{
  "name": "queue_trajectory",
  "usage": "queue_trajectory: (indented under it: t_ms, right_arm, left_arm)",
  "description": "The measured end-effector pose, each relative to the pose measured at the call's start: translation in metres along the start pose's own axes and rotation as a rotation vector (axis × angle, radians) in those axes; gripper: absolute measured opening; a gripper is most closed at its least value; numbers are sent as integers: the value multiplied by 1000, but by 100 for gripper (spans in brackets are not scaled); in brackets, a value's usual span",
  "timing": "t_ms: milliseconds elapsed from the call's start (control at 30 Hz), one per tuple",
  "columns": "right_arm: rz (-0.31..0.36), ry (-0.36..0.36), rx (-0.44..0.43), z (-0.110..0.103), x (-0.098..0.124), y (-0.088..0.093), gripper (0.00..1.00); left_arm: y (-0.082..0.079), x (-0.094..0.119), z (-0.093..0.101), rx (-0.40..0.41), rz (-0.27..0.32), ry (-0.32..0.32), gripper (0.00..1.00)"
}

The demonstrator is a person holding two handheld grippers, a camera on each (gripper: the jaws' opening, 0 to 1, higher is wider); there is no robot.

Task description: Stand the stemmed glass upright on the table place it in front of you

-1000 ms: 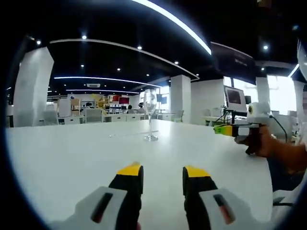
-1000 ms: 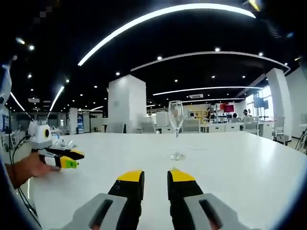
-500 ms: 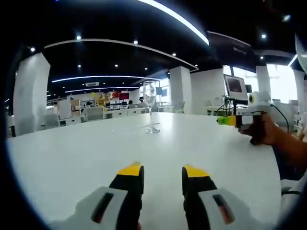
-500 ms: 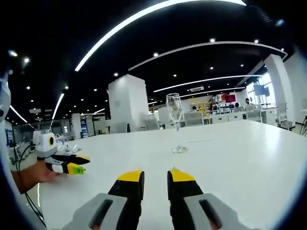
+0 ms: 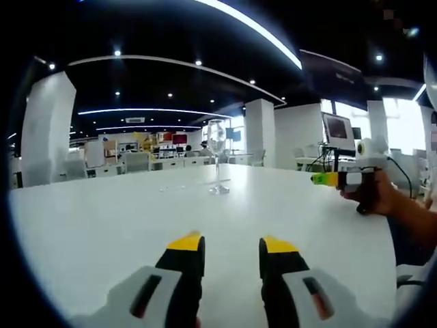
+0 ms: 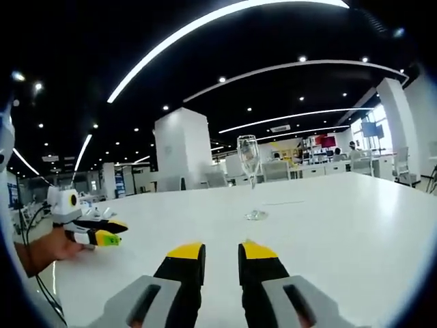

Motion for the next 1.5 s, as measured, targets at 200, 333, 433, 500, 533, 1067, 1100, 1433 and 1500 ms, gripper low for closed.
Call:
queue_trajectory:
  t_ms: [200, 333, 433, 500, 533, 1067, 1100, 1433, 1500]
  right_arm:
    - [-5, 8, 15, 1, -2, 1, 22]
    - [-6, 10, 35, 0, -3, 1, 21]
    - [-5, 3, 32, -1, -3, 0, 21]
    - [-3, -1, 28, -1, -2, 0, 22]
    - [-1, -3, 26, -2, -2, -1, 22]
    - [3, -25, 15, -2, -3, -1, 22]
    - [2, -25, 16, -2, -3, -1, 22]
    - [7, -12, 48, -2, -3, 0, 21]
    - [10, -17, 49, -3, -3, 0, 21]
  left_arm:
    - [-1, -3, 1, 8, 13, 13, 32]
    - [3, -3, -3, 4, 0, 4, 32]
    - [3, -3, -2, -7, -5, 6, 32]
    - [4, -4, 0, -17, -10, 10, 32]
    - [4, -5, 1, -23, -13, 11, 32]
    - [7, -7, 1, -41, -37, 6, 32]
    - [7, -7, 1, -40, -36, 7, 32]
    - [5, -5, 3, -33, -15, 19, 33]
    - [5, -5, 4, -31, -10, 21, 33]
Point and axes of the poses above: the point that each gripper's makers call its tool centre point, and the gripper's own axes: x roughly backward along the fingers, z roughly to its right, y roughly out of its underside, the point moved 4 cm from there along x, roughly backward along the fingers, and after that the axes turned 7 degrees about -x, right-handed, at the moved point
